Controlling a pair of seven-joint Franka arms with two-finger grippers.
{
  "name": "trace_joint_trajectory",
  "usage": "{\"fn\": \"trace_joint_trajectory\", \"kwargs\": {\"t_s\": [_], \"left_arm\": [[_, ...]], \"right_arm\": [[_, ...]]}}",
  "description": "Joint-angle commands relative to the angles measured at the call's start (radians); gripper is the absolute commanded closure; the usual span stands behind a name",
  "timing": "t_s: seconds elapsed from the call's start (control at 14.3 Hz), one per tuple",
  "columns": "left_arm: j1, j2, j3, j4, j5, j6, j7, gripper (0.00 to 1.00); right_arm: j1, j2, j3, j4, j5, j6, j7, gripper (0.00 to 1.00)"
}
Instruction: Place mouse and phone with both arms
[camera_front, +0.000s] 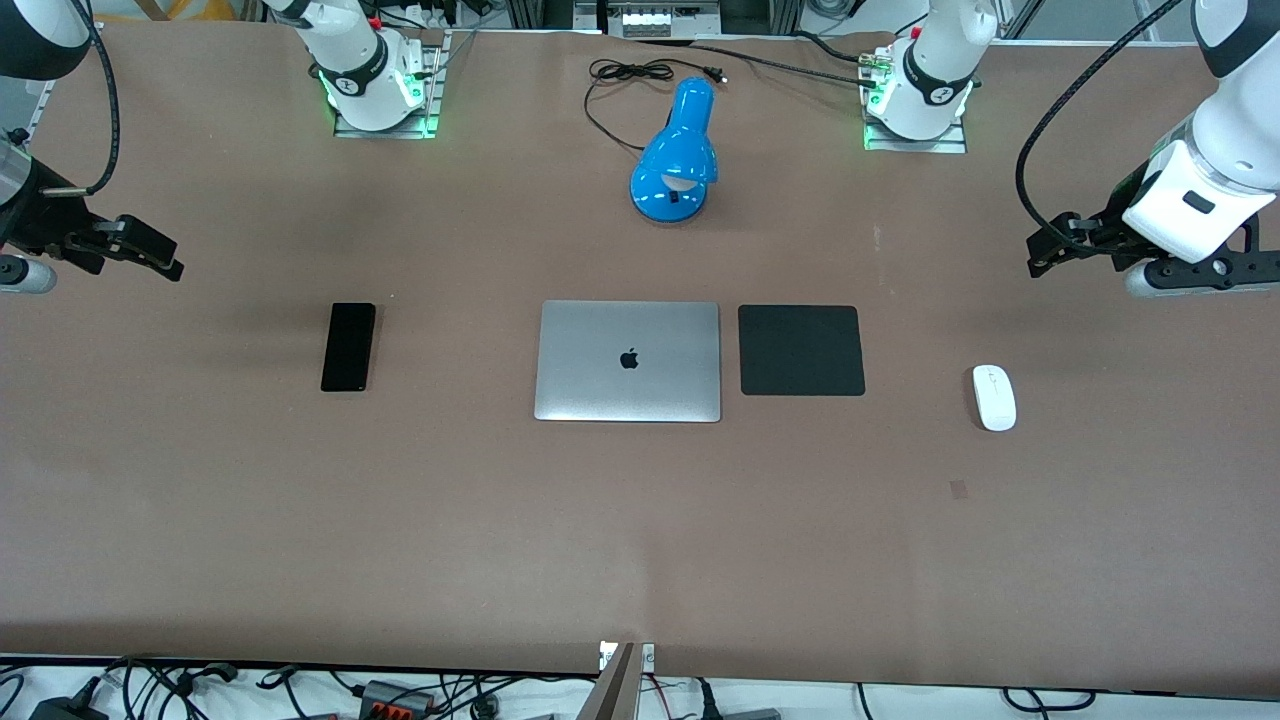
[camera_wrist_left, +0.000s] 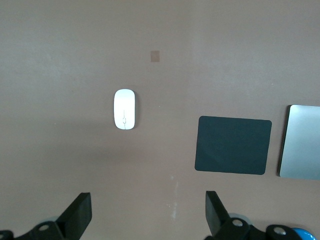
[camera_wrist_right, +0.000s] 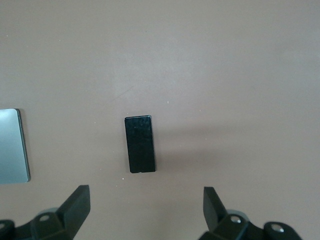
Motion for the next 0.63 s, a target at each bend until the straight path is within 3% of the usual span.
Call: {"fn": "trace_joint_trajectory", "kwargs": {"t_s": [0.0, 0.56], "left_arm": [[-0.004, 0.012, 0.004, 0.025, -0.016, -0.003, 0.013, 0.0], [-0.004, 0.012, 0.004, 0.025, -0.016, -0.005, 0.01, 0.0]], "right_arm": [[-0.001, 0.016, 0.001, 0.029, 0.003, -0.021, -0.006, 0.0], [0.002, 0.017, 0.001, 0.041, 0.002, -0.026, -0.003, 0.0]]}}
